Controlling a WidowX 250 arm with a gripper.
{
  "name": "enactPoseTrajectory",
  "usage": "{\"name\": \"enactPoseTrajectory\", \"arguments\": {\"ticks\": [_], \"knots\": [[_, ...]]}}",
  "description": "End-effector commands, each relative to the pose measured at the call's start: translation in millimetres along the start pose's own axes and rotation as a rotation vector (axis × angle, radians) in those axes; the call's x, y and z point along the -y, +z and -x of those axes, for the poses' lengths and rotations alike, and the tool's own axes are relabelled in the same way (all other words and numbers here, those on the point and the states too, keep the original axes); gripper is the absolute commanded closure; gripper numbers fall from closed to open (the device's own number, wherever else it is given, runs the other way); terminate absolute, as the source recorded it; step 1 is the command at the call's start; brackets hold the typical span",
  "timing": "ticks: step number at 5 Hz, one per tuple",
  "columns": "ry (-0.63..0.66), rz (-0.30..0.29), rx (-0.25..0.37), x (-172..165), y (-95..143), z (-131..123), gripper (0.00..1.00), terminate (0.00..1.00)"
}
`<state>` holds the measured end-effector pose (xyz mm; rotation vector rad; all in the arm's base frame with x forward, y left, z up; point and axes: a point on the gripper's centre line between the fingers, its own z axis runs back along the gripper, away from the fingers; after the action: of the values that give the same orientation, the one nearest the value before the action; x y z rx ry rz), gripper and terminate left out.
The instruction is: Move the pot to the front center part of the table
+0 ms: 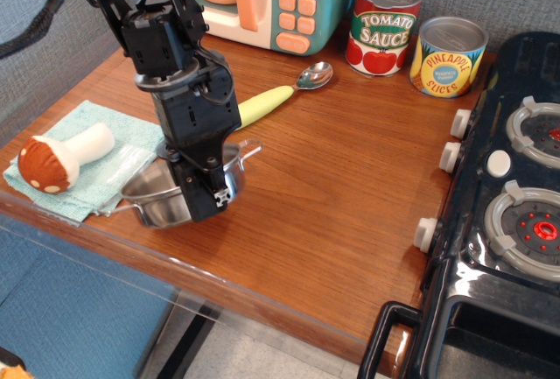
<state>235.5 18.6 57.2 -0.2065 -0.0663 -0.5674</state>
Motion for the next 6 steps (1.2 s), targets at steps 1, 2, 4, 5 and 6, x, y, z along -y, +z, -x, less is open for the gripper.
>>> {"name": "enactPoseTrajectory", "arguments": {"ticks": [1,2,4,5,6], "knots": [[-0.003,-0.044,0.015,2,18,9,0.0,0.0],[0.022,-0.067,0.078,7,39,14,0.0,0.0],[0.241,-0.273,0.155,4,73,28,0.0,0.0],[0.321,-0.268,0.108,-5,69,32,0.0,0.0],[0.364,-0.27,0.096,-12,73,35,0.0,0.0]]}}
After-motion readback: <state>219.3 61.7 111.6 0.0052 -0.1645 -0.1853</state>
